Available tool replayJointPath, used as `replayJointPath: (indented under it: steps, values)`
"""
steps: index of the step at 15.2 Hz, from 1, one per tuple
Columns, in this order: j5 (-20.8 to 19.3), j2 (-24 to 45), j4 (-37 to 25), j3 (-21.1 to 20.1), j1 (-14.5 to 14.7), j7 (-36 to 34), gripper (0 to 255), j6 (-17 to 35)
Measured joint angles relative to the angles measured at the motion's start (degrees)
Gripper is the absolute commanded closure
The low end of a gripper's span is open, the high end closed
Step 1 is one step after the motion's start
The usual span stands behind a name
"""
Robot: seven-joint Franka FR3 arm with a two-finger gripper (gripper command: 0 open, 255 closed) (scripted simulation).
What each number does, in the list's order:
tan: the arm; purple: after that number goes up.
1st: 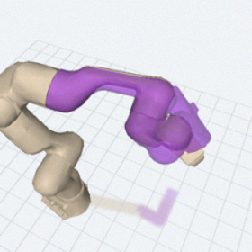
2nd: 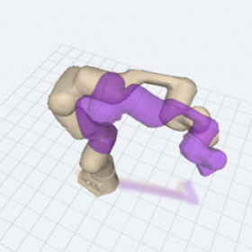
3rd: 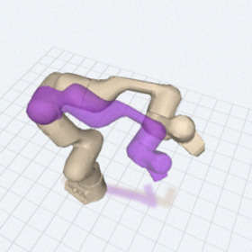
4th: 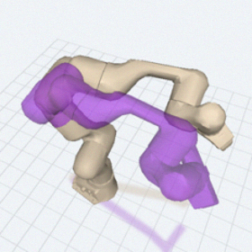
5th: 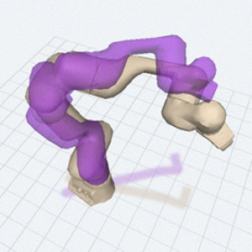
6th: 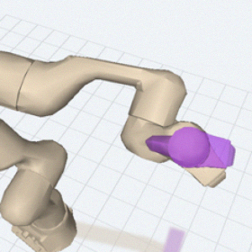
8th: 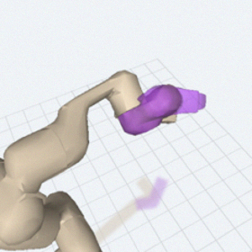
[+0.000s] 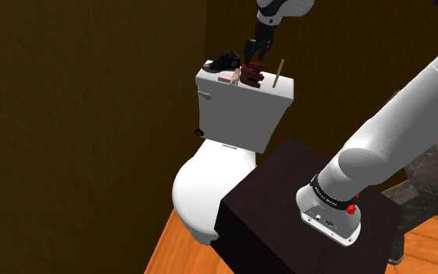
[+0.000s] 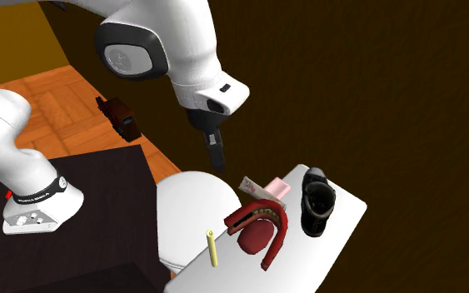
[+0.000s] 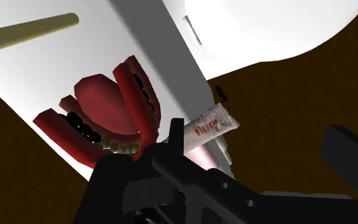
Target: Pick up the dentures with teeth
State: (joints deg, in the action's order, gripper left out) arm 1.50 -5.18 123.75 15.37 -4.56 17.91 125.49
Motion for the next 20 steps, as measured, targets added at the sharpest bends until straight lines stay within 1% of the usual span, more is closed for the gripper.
replayJointPath:
  steps: [4,10,18,19,20]
  values:
    - [3.51,8.91,-5.95,1.63,-1.26,4.94,0,2.25]
    - [8.59,21.02,-16.34,2.24,-4.49,11.18,0,2.69]
    - [10.67,25.37,-15.61,1.46,-5.20,12.84,0,7.46]
    - [10.76,25.53,-15.47,1.42,-5.23,12.90,255,7.75]
    - [10.81,25.61,-15.41,1.40,-5.24,12.94,255,7.88]
